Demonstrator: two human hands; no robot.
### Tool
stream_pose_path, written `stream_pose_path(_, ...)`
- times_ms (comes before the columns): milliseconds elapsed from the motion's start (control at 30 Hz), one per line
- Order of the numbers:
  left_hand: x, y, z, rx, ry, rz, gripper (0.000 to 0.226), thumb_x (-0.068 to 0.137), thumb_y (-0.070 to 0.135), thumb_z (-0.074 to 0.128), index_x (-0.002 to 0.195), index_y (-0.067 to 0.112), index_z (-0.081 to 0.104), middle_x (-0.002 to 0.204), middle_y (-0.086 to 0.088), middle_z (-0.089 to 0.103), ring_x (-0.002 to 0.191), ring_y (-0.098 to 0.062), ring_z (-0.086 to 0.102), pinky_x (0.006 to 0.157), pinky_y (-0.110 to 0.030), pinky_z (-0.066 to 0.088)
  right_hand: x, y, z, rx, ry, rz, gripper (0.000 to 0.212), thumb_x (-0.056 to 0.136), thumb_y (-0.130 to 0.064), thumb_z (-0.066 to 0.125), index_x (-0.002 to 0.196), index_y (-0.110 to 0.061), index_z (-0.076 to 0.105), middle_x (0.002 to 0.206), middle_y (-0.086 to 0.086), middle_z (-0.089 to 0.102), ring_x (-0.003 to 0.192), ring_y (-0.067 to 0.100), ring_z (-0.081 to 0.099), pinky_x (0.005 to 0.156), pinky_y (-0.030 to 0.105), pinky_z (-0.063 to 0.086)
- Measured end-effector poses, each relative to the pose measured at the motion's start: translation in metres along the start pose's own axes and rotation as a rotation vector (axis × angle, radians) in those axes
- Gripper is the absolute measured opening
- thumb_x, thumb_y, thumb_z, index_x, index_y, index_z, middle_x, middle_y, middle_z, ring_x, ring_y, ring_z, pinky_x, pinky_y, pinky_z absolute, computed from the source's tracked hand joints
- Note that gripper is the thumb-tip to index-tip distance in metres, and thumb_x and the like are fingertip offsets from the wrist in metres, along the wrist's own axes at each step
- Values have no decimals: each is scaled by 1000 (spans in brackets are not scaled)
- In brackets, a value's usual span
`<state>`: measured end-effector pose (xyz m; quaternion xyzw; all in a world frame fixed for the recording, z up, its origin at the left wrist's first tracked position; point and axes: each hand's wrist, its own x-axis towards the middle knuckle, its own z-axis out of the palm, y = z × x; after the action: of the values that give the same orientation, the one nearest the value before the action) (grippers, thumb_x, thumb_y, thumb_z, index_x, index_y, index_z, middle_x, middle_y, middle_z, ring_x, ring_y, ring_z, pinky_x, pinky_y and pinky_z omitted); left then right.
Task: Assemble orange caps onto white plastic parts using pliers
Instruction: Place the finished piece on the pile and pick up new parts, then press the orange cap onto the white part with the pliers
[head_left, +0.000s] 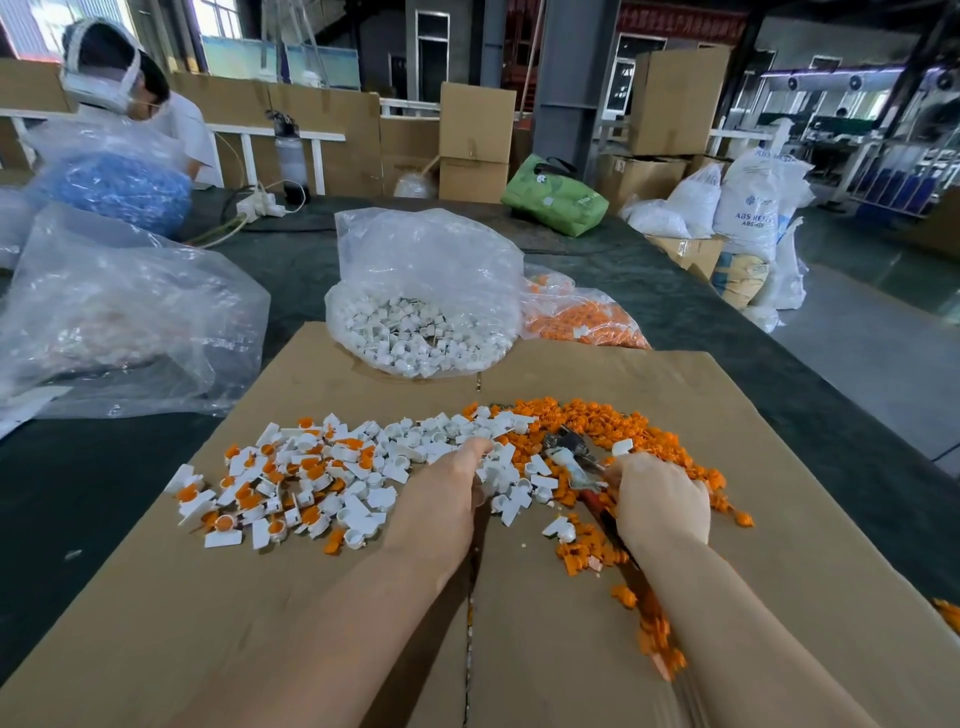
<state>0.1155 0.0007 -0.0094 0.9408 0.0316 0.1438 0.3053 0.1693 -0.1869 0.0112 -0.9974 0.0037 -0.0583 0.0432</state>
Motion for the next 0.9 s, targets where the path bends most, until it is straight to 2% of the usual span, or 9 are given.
stream_pose_path(167,1,-1,-1,32,50,-9,41,94,9,52,130,28,51,106,1,62,96,-15,58,85,-33,50,0,3,-3,39,-40,-26,34,86,1,57,115,-16,57,112,3,61,111,21,52,97,36,43)
stream_pose_path(300,-3,4,0,-56,66,53,27,95,13,53,119,19,64,95,11,53,95,-9,53,80,-16,41,-1,0,-6,81,66,-70,20,94,-17,53,114,-13,54,111,3,59,107,21,51,87,30,45)
stream_pose_path(367,-7,8,2,-93,61,72,20,94,15,56,109,20,68,91,13,47,94,-7,51,73,-7,35,-6,-8,-9,177,159,-109,15,96,-22,49,108,-14,53,97,2,60,94,19,53,75,29,46)
stream_pose_path(433,-11,10,6,-107,48,88,15,94,18,55,103,20,68,92,9,46,91,-8,49,70,-7,36,-13,-20,-9,310,254,-183,11,96,-21,49,101,-13,53,82,0,57,77,17,52,61,28,42)
stream_pose_path(467,-13,10,9,-107,40,92,14,95,18,54,102,19,67,92,7,47,89,-9,50,69,-11,37,-18,-27,-7,369,277,-223,9,95,-20,51,98,-12,55,80,-1,57,74,17,52,60,28,41)
stream_pose_path(567,-18,9,14,-135,35,35,15,95,20,52,100,21,66,93,8,49,85,-8,49,66,-16,33,-33,-43,5,504,276,-289,7,91,-15,59,94,-9,61,85,3,62,80,22,55,66,32,44)
stream_pose_path(733,-19,7,15,-240,78,-16,11,90,28,60,92,21,69,84,17,54,78,1,48,69,0,32,-47,-52,27,586,274,-339,13,88,-3,60,98,-7,68,93,5,65,90,23,59,76,31,47)
stream_pose_path(833,-19,3,13,-328,96,-107,5,87,20,65,89,23,69,87,14,62,79,5,53,70,0,34,-51,-53,30,585,340,-369,22,80,6,68,100,-3,71,91,9,69,88,27,65,77,35,53)
stream_pose_path(900,-19,0,13,-387,120,-166,12,86,13,65,86,25,63,83,11,63,78,4,55,68,-2,37,-52,-53,31,593,392,-355,23,75,6,73,97,-1,71,87,9,71,83,28,67,74,34,52)
